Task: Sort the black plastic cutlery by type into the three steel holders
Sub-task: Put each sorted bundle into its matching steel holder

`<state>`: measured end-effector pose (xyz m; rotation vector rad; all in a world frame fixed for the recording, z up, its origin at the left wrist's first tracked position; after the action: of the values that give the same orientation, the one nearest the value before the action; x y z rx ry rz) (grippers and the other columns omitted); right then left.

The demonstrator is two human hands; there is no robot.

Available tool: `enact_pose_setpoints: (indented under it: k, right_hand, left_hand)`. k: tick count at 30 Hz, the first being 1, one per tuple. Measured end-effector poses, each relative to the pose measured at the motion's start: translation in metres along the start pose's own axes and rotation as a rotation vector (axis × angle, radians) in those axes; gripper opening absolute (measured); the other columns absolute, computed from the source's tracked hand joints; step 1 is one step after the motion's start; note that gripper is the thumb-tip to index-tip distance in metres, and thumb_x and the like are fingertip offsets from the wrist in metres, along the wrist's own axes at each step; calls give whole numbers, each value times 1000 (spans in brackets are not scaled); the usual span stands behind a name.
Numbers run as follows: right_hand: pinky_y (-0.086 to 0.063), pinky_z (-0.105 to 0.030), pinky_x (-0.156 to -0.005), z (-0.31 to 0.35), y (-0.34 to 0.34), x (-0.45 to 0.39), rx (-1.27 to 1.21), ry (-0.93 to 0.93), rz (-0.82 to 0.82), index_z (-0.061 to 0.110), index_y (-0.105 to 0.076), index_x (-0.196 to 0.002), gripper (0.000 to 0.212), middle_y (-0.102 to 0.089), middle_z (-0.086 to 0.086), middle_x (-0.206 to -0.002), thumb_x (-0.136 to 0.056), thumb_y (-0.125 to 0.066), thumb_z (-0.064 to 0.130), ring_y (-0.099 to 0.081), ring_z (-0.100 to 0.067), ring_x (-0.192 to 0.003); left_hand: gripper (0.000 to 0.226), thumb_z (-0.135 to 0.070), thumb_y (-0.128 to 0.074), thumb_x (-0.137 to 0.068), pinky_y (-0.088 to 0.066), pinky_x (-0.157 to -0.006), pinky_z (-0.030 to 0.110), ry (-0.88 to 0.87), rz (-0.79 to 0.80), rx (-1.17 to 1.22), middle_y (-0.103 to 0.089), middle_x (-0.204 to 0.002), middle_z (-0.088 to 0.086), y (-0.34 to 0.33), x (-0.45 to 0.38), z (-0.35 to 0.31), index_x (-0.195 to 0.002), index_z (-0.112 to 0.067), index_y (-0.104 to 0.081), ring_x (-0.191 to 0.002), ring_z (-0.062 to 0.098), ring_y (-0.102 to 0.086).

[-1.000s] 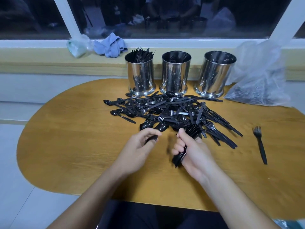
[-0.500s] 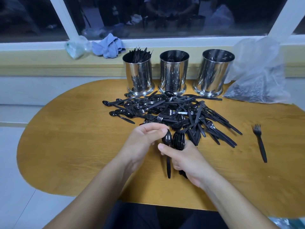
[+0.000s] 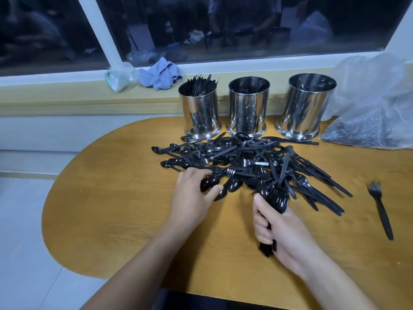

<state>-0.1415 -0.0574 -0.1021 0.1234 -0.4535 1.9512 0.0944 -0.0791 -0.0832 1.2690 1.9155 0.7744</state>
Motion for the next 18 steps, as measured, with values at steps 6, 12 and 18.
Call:
enact_pose_setpoints:
  k: [6,12,18]
  right_hand:
    - [-24,-29,-51,-4,0,-1,-37,4,76,12,-46,-87,41,-25,-9,-74,-100,-77,35,-23,-20,-58]
    - [-23,-29,-51,-4,1,-3,-94,-11,87,16,-45,-78,40,-32,-3,-69,-102,-73,33,-26,-17,-56]
    - [-22,-30,-52,-7,1,-3,-15,-39,69,10,-57,-88,32,-35,-4,-71,-102,-74,34,-28,-17,-57]
  left_hand:
    - [78,-87,-47,-99,-48,-106,44,-159,-30,-253,-59,-131,-8,-11,6,-22,-144,-28,-71,-123,18,-45]
    - [59,-75,-65,-97,-43,-98,41,-206,-13,-379,-64,-127,-10,-15,18,-39,-133,-29,-72,-123,23,-48]
    - [33,-49,-71,-103,-47,-91,42,-284,8,-409,-72,-116,-7,-3,32,-31,-124,-24,-75,-111,23,-55]
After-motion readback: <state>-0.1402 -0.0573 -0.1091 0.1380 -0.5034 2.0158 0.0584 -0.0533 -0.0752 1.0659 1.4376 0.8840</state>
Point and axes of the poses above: each hand's wrist, its own x-axis away from the middle knuckle, its own y-axis out of the back of the hand, z = x × y, the point moved 9 cm from there along -x, towards the middle knuckle
